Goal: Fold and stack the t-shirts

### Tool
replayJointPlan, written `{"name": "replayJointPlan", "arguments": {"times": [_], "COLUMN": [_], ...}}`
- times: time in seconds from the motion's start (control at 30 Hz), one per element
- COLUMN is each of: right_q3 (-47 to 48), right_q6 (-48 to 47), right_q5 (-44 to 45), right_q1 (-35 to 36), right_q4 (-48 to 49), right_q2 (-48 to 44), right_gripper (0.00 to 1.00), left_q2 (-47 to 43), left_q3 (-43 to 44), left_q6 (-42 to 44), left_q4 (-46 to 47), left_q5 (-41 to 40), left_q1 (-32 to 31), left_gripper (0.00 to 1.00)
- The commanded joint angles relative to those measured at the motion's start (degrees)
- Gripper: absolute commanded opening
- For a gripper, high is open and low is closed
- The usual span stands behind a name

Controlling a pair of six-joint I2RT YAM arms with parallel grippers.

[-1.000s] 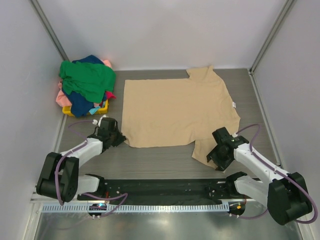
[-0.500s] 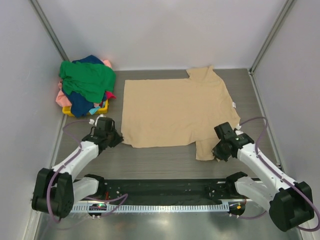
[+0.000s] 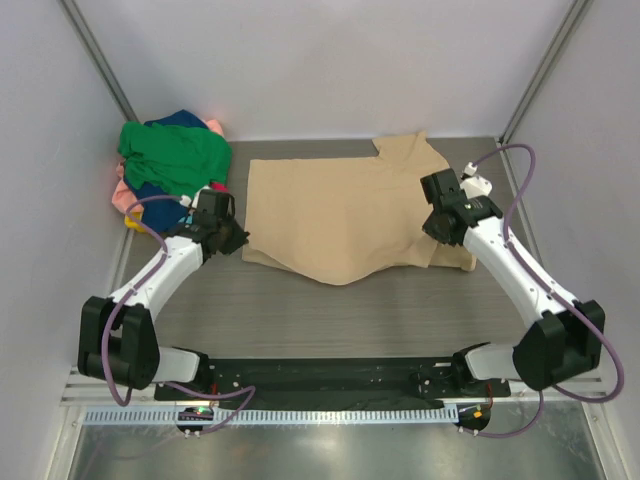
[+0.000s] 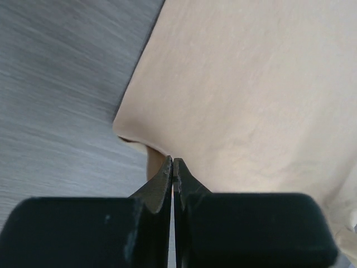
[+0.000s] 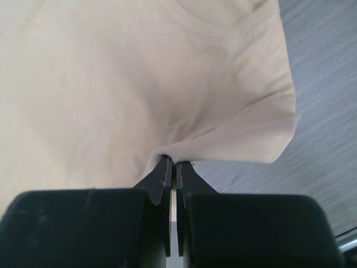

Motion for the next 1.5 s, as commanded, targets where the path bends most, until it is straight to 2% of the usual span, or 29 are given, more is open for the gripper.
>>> {"name": "replayJointPlan", "arguments": {"times": [0.0,0.33,0.47,0.5,0.53,0.57,0.6,0.63,0.67,0.7,0.73,0.8,0.83,0.9,0.93,1.07,1.13,1.23,1.47], "right_q3": [8.78,30.66,43.12,45.51,47.97,52.17,53.69,54.40,53.72,52.58,50.74,41.79,33.49,25.01,16.96,0.30,-4.97,-7.19,-5.97], "right_q6": [-6.51,-14.25,-17.32,-17.94,-19.51,-20.48,-21.36,-22.76,-23.12,-23.21,-23.22,-21.64,-21.11,-18.92,-18.56,-17.41,-17.68,-18.03,-16.80], "right_q5": [4.14,0.79,-0.43,-2.09,-3.07,-3.68,-3.95,-4.04,-3.78,-3.52,-3.78,-6.05,-10.59,-13.78,-15.97,-24.15,-25.57,-30.75,-31.46], "right_q1": [-3.41,-8.96,-10.89,-11.25,-11.60,-12.56,-12.92,-13.44,-13.88,-15.19,-15.99,-19.48,-20.56,-23.80,-24.86,-28.47,-30.31,-32.77,-34.36], "right_q4": [4.07,6.36,5.66,5.22,4.60,3.73,3.37,3.28,3.37,3.37,3.71,5.64,8.78,11.18,13.63,19.97,22.69,25.33,28.32], "right_q2": [5.57,28.86,39.14,41.08,44.93,46.27,47.24,47.25,46.55,45.33,43.75,37.60,32.36,27.67,25.13,14.58,13.77,15.25,19.73], "right_gripper": [0.01,0.01,0.01,0.10,0.33,0.56,0.83,0.89,0.95,1.00,1.00,1.00,1.00,1.00,1.00,0.99,0.97,0.93,0.81], "left_q2": [5.48,25.34,32.29,33.36,34.33,36.25,36.79,37.06,36.19,35.23,34.09,29.71,28.11,22.77,20.91,14.31,12.98,13.50,17.80], "left_q3": [7.14,26.13,34.82,36.23,39.21,40.54,41.86,43.18,42.84,42.06,41.01,36.09,34.16,27.39,24.67,11.77,9.02,5.85,3.47], "left_q6": [1.39,1.31,0.69,0.60,0.52,0.34,0.17,-0.18,-0.62,-0.89,-0.89,-0.98,-0.98,-0.98,-0.80,-0.72,-0.02,0.34,-0.80], "left_q4": [-0.43,-2.36,-7.01,-7.63,-9.46,-10.70,-12.19,-14.47,-14.84,-14.67,-14.15,-13.18,-11.78,-10.19,-8.27,-2.99,0.18,3.25,8.44], "left_q5": [-2.06,-2.58,-2.58,-2.93,-2.76,-1.89,-1.71,-1.62,-1.44,-0.31,-0.30,-0.30,-0.30,-0.13,-0.12,1.02,1.80,3.38,4.27], "left_q1": [0.60,3.85,5.34,5.35,5.69,5.78,5.70,5.78,5.79,5.79,5.70,5.44,5.43,5.08,4.99,4.47,4.47,4.47,4.55], "left_gripper": [0.00,0.00,0.00,0.00,0.01,0.06,0.13,0.20,0.33,0.55,0.61,0.67,0.66,0.66,0.66,0.65,0.66,0.69,0.71]}}
